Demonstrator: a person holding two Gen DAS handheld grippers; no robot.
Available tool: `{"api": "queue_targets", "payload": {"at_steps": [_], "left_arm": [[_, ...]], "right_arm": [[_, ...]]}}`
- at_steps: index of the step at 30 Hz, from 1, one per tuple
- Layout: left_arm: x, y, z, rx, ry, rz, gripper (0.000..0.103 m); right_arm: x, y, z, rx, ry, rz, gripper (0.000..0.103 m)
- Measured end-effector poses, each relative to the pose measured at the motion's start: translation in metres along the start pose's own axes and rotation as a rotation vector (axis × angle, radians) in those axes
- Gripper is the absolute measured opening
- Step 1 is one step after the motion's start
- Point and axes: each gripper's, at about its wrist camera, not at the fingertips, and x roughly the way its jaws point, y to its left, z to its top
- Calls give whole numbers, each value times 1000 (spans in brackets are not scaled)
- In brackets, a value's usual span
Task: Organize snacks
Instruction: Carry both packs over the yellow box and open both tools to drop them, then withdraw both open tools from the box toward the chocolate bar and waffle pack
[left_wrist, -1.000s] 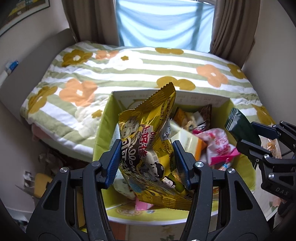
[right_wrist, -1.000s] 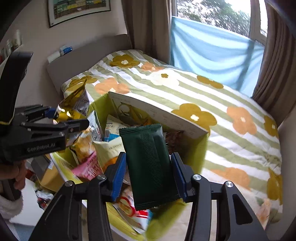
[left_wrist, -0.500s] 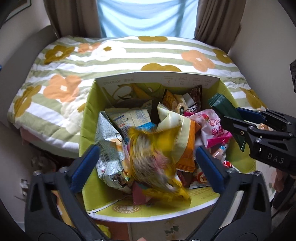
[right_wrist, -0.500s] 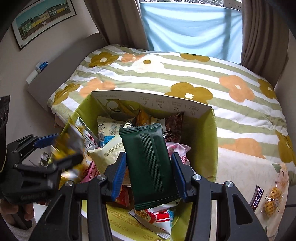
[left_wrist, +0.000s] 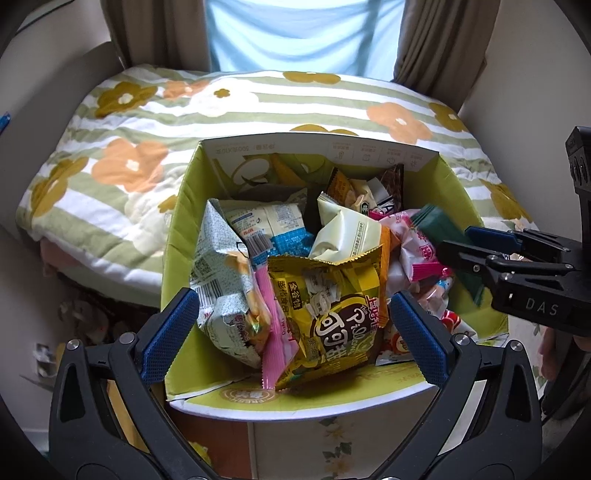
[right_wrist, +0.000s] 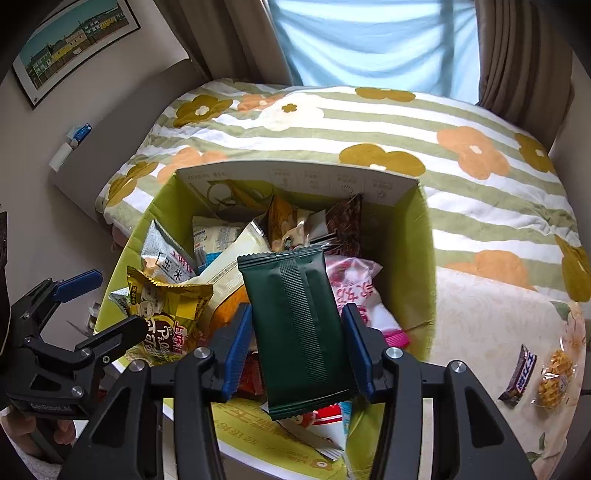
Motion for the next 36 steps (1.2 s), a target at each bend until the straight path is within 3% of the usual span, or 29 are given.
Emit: {"api": "queue_targets", "payload": {"at_steps": [1,3,13,20,26,30,36], "left_arm": [[0,-1,-1,3,1,5,103],[-3,-1,-3,2,-3,1,103],[-13,-6,-10,40,-23,18,103],[-23,-28,-6,84,-51,-19,103],[-37,-79,5,132,-103,-73,103],[-39,-125,9,172,-117,-106,103],[-17,-206,7,212,-70,-177,103]], "right_arm": [[1,2,-1,-2,-4,-3,76],[-2,5,-5,-10,-33,3,101],[-18,3,-12,-1,-92,-11,102],[-49,-11,-21,24,-135,-95,102],[-91,-54,-34,114,-195,-146,102],[-120,-112,-54,215,-219,-189,102],[-142,-176,-80,315,-247,-213,102]]}}
